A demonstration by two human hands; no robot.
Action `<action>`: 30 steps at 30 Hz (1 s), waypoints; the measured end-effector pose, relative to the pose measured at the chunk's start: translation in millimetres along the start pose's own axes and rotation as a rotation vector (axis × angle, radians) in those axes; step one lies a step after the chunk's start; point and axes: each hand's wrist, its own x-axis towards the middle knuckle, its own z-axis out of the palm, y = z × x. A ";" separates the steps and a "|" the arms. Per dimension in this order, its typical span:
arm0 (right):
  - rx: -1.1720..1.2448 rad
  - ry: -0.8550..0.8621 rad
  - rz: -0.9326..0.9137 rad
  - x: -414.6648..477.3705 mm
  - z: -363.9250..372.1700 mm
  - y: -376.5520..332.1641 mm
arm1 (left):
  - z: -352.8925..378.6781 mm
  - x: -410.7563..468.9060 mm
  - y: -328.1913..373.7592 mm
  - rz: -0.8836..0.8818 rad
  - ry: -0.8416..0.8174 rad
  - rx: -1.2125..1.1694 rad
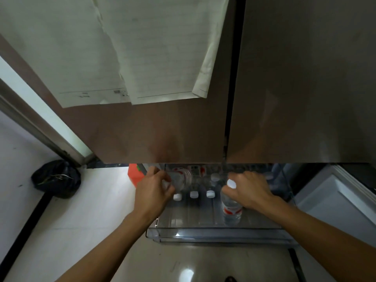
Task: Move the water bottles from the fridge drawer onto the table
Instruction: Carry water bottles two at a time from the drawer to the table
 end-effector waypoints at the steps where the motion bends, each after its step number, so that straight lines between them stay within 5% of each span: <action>1: 0.005 -0.003 0.000 1.6 0.0 -1.8 | -3.8 2.4 5.3 0.033 -0.031 0.039; 9: 0.016 -0.045 0.001 8.3 0.2 1.6 | 21.8 11.0 19.5 0.144 -0.407 0.194; 15: -0.062 0.025 -0.074 5.9 12.3 2.7 | 52.0 5.7 11.5 0.220 -0.284 0.287; 24: 0.128 0.232 -0.287 -9.3 22.3 -0.1 | 34.2 7.9 -9.2 0.282 -0.221 0.372; 30: 0.198 0.429 -0.425 -9.4 -28.2 -45.7 | -33.3 -20.2 -3.0 0.374 0.054 0.464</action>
